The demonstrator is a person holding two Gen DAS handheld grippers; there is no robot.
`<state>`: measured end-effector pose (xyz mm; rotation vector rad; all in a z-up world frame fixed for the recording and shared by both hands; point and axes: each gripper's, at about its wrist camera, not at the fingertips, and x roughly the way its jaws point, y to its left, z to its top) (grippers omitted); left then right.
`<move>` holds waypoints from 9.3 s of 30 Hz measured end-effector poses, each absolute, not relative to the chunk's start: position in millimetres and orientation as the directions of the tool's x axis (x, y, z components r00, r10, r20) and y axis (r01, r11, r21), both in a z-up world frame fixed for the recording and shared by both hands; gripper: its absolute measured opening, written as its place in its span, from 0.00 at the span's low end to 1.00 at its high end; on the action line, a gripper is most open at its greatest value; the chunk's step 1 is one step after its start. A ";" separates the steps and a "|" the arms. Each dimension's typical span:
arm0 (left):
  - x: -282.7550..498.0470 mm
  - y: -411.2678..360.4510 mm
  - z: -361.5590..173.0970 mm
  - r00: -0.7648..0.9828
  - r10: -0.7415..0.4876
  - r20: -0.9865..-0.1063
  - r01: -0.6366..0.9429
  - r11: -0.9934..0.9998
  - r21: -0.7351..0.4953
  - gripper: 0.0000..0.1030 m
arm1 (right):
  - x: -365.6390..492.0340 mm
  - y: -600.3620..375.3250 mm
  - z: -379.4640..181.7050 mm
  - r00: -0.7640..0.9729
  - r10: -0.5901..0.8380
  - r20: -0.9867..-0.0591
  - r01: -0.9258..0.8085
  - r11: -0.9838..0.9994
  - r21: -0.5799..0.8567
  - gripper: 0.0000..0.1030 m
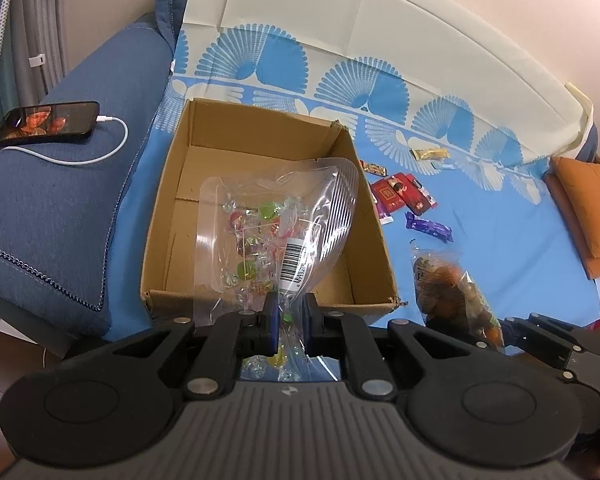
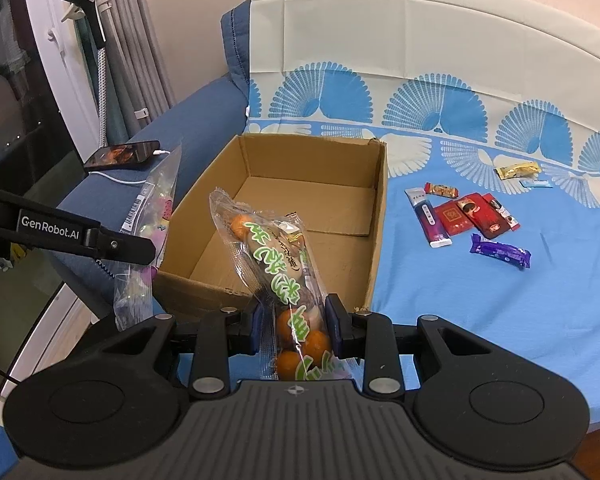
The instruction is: Organize snacks
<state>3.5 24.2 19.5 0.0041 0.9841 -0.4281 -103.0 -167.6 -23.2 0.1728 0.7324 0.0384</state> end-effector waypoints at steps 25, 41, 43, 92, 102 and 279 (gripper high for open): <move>69.3 7.9 14.2 0.503 -0.316 -0.804 0.354 0.925 -0.142 0.12 | -32.5 -172.9 -24.1 0.759 0.114 -0.641 0.021 0.980 0.198 0.32; 126.9 -15.1 -19.8 0.469 -0.284 -0.837 0.371 0.923 -0.106 0.12 | 35.1 -181.8 -50.7 0.727 0.130 -0.674 0.063 0.965 0.254 0.32; 133.8 -17.4 -25.5 0.461 -0.278 -0.843 0.369 0.924 -0.103 0.12 | 42.5 -182.8 -56.3 0.720 0.131 -0.682 0.069 0.964 0.259 0.32; 9.6 15.4 -11.8 0.608 -0.062 -0.792 0.209 0.974 0.085 1.00 | -72.6 -151.7 -24.2 0.774 0.073 -0.628 0.057 0.981 0.184 0.87; -5.5 14.0 0.7 0.637 -0.069 -0.768 0.211 0.973 0.088 1.00 | -90.2 -147.9 -14.8 0.801 0.068 -0.595 0.047 0.983 0.175 0.87; 139.4 -278.3 -52.7 0.259 -0.354 -0.899 0.597 0.790 -0.139 0.26 | -14.2 -430.6 -120.6 0.816 -0.149 -0.559 0.366 0.882 0.298 0.13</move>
